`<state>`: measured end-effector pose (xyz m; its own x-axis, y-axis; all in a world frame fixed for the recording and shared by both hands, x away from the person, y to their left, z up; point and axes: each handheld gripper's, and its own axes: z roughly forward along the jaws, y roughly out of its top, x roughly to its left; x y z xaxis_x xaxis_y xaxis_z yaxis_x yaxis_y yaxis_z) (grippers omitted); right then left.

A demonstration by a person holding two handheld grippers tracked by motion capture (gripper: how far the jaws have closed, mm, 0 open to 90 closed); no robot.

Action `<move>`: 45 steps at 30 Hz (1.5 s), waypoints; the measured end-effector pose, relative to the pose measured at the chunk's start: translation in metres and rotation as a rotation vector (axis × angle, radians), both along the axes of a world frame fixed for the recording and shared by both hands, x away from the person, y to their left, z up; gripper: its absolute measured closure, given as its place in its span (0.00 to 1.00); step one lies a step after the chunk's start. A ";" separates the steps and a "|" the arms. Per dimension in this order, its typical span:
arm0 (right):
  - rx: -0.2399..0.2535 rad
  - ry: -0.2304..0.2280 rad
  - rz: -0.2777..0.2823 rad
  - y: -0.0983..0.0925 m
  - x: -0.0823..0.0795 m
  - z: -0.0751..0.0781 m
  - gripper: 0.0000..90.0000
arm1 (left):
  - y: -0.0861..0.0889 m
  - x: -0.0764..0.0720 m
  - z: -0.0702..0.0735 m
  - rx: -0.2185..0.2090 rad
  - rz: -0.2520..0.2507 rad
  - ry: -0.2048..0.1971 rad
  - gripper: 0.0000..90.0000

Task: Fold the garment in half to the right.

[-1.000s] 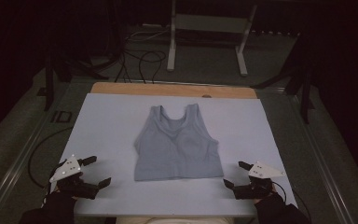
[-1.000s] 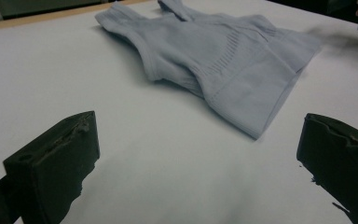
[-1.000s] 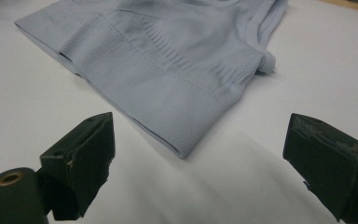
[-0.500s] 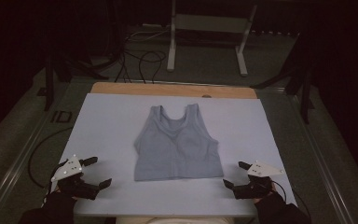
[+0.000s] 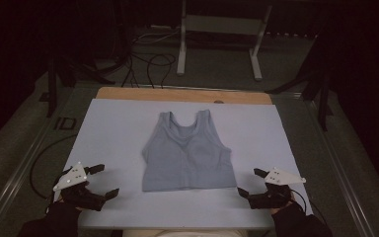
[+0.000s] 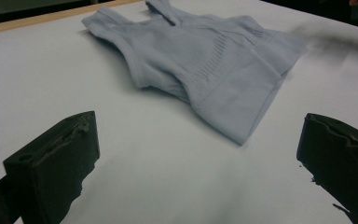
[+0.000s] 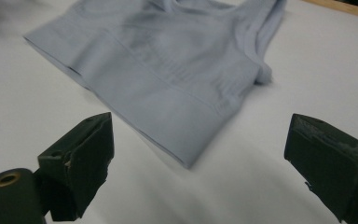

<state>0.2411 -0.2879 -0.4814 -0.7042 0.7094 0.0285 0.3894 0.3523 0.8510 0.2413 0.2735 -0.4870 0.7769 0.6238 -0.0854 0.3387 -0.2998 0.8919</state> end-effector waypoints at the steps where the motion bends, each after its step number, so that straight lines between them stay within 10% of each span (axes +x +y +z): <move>1: 0.001 -0.009 0.000 0.000 0.000 0.003 0.09 | 0.000 0.000 0.002 0.001 -0.006 -0.001 0.00; 23: -0.003 -0.144 0.105 0.049 0.043 0.081 0.09 | -0.022 0.019 0.053 0.040 -0.080 -0.030 0.00; 45: 0.000 -0.137 0.149 0.096 0.101 0.098 0.09 | -0.054 0.033 0.057 0.097 -0.165 0.001 0.00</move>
